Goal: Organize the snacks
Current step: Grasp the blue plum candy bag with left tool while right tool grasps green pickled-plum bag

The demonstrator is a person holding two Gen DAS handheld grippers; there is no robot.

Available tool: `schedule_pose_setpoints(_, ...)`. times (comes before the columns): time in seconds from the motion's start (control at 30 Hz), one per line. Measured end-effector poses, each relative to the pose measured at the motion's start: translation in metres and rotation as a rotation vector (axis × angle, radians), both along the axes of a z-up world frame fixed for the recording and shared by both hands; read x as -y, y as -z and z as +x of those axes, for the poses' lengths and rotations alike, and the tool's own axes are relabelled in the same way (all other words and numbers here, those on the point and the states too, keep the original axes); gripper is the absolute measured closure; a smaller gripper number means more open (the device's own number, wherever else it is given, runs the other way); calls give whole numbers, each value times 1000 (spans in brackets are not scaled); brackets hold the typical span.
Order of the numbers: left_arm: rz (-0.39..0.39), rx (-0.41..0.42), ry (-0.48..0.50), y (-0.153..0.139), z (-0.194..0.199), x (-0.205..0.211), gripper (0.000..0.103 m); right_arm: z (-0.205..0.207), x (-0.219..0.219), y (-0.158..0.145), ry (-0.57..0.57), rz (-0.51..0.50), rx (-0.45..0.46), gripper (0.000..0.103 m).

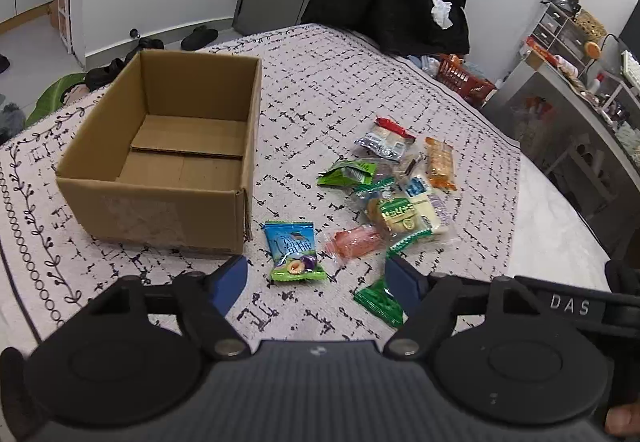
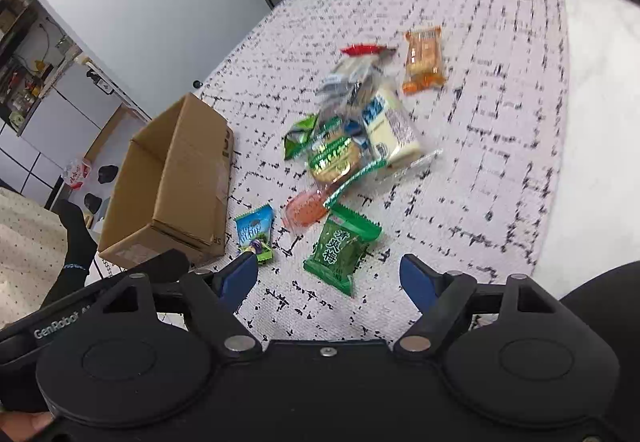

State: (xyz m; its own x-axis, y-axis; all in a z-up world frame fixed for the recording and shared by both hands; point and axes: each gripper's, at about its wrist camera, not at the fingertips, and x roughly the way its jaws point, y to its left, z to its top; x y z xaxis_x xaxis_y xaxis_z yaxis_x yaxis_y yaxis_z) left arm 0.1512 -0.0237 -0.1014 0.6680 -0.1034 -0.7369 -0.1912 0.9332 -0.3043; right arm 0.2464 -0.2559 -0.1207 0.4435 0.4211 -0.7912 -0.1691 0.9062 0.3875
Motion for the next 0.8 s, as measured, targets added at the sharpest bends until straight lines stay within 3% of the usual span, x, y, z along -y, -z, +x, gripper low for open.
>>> schedule_pose_setpoints(0.43, 1, -78, -27, 47, 44, 6, 39, 31, -9, 45, 58, 27, -127, 45)
schedule_pose_setpoints(0.8, 24, -142, -39, 79, 69, 9, 45, 46, -13, 67, 57, 62, -175, 54)
